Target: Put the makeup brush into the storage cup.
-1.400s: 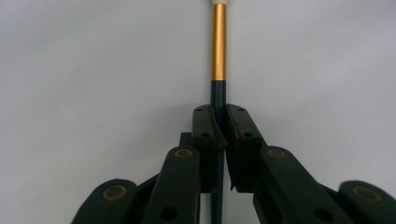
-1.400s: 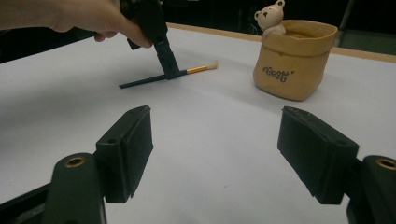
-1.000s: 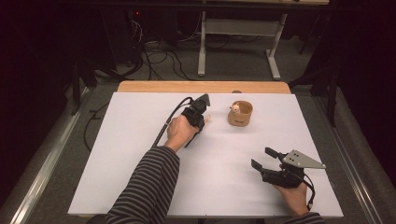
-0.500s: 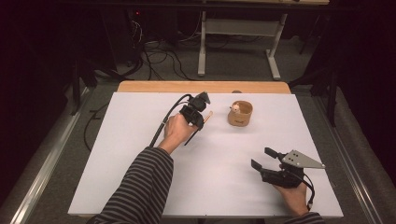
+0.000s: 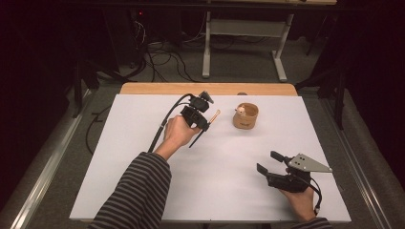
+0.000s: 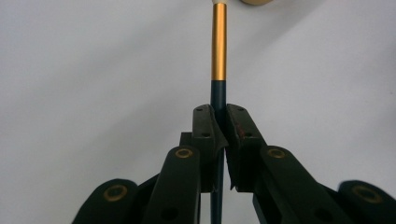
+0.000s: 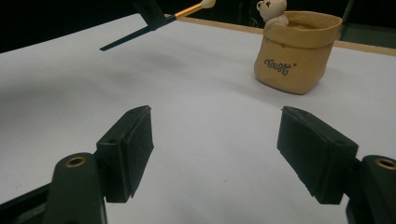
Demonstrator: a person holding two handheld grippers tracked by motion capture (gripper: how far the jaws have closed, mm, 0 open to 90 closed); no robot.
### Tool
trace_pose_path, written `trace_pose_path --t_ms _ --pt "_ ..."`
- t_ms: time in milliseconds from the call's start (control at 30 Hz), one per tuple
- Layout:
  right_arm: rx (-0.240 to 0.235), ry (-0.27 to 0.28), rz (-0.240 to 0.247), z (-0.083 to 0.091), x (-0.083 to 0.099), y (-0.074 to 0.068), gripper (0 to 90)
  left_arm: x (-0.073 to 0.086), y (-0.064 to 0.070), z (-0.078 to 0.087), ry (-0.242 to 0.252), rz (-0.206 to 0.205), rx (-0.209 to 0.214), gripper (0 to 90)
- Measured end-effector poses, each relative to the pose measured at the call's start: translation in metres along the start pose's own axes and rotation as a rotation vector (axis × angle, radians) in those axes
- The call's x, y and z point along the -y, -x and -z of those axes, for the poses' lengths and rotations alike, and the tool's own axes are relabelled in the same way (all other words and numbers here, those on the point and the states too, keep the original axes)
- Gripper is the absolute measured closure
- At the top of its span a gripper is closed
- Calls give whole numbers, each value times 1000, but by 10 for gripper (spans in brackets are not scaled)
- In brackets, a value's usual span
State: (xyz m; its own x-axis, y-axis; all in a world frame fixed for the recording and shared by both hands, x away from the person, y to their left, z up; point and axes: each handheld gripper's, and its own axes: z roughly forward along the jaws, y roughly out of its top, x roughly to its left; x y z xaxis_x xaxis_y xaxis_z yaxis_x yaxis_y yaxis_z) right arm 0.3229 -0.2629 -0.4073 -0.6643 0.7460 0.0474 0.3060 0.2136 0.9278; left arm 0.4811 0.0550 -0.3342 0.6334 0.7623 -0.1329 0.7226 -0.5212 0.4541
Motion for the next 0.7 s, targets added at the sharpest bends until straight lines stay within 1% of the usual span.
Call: trace_pose_path --t_ms 33,167,267,400,467,533,600,700 --pt "0 0 2 0 0 0 285 3 0 2 15 -6 8 832" --pt "2 1 1 0 0 0 283 12 2 10 46 -16 17 832" --pt "4 -2 0 0 0 0 273 18 3 17 66 -25 28 832" --pt "7 -9 -1 -1 0 -1 263 26 5 26 92 -47 37 832" --pt "8 -14 -4 -1 0 -1 261 30 7 30 115 -46 45 832" --pt "6 -12 0 -1 0 0 260 33 7 32 124 -50 52 832" --pt "6 -15 -5 -1 0 -1 260 37 9 35 134 -60 59 832" --pt "1 -14 2 -1 0 -1 260 42 13 40 162 -76 74 832"
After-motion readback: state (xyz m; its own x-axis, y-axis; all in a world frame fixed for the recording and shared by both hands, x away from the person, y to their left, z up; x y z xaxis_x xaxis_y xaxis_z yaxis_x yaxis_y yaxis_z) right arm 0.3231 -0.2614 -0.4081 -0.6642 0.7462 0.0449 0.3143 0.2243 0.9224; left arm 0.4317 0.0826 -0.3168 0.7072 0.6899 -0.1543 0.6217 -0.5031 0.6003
